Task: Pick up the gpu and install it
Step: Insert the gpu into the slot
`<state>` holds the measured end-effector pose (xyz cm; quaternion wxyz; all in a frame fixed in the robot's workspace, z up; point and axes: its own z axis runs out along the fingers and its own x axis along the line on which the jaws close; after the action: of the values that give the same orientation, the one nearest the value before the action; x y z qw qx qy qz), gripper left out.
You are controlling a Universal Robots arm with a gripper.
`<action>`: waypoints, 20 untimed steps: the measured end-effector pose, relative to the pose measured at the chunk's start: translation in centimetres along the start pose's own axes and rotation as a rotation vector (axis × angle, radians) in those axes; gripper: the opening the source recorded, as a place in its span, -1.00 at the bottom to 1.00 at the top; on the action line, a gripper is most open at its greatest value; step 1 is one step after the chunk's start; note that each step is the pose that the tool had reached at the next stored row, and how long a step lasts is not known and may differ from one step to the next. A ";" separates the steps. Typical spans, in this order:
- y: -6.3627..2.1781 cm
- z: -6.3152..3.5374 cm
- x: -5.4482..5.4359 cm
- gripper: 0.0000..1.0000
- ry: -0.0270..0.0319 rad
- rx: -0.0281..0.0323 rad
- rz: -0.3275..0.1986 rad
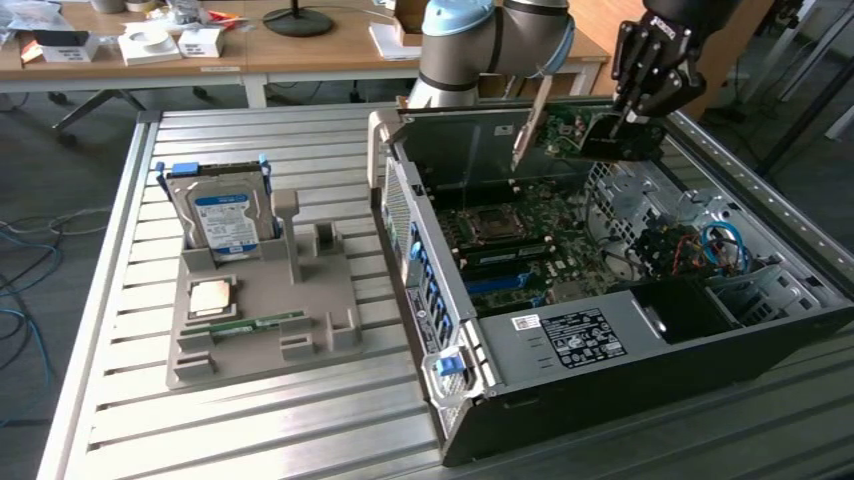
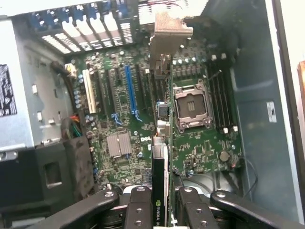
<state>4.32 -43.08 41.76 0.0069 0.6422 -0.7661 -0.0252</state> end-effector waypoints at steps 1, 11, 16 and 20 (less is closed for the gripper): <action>0.00 0.00 0.0 -0.48 0.0008 -0.0004 -0.018; 0.00 0.01 0.0 -0.48 0.0083 -0.0038 -0.175; 0.00 0.01 0.0 -0.48 0.0083 -0.0039 -0.175; 0.00 0.02 0.0 -0.48 0.0082 -0.0038 -0.176</action>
<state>4.32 -43.08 41.75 0.0090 0.7070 -0.7067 -0.0245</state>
